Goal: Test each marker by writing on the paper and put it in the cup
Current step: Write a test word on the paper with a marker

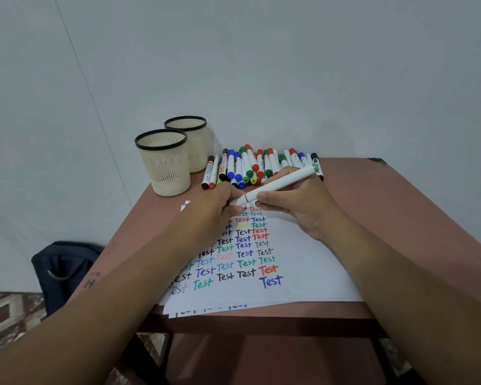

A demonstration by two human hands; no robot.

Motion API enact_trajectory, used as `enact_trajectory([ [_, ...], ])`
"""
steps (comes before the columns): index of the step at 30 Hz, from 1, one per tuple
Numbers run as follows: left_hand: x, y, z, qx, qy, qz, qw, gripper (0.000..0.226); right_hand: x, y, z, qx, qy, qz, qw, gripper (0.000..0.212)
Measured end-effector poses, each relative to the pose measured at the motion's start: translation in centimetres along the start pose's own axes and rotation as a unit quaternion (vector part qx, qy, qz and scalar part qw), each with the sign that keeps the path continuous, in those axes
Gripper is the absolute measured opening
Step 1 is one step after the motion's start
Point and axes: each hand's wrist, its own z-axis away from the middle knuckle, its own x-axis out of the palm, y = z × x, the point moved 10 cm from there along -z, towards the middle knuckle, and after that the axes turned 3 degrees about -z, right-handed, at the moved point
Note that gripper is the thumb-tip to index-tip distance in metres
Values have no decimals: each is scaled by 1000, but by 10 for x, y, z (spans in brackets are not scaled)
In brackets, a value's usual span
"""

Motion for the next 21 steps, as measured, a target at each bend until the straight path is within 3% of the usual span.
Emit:
enact_trajectory([
  [5, 1, -1, 1, -5, -2, 0, 1000, 21, 2, 0, 0, 2, -1, -3, 1000, 28],
  [10, -9, -1, 1, -6, 45, -33, 998, 22, -2, 3, -2, 17, 17, -64, 998, 40],
  [14, -21, -20, 4, -69, 71, -111, 989, 47, -30, 1, -7, 0, 89, -181, 980, 22],
  [18, -2, -38, 9, -115, -56, -157, 979, 69, -48, 5, -10, 1, 126, -155, 980, 15],
  [21, 12, -36, 18, -118, -146, -166, 968, 94, -47, -1, -8, -10, 134, -98, 986, 24],
])
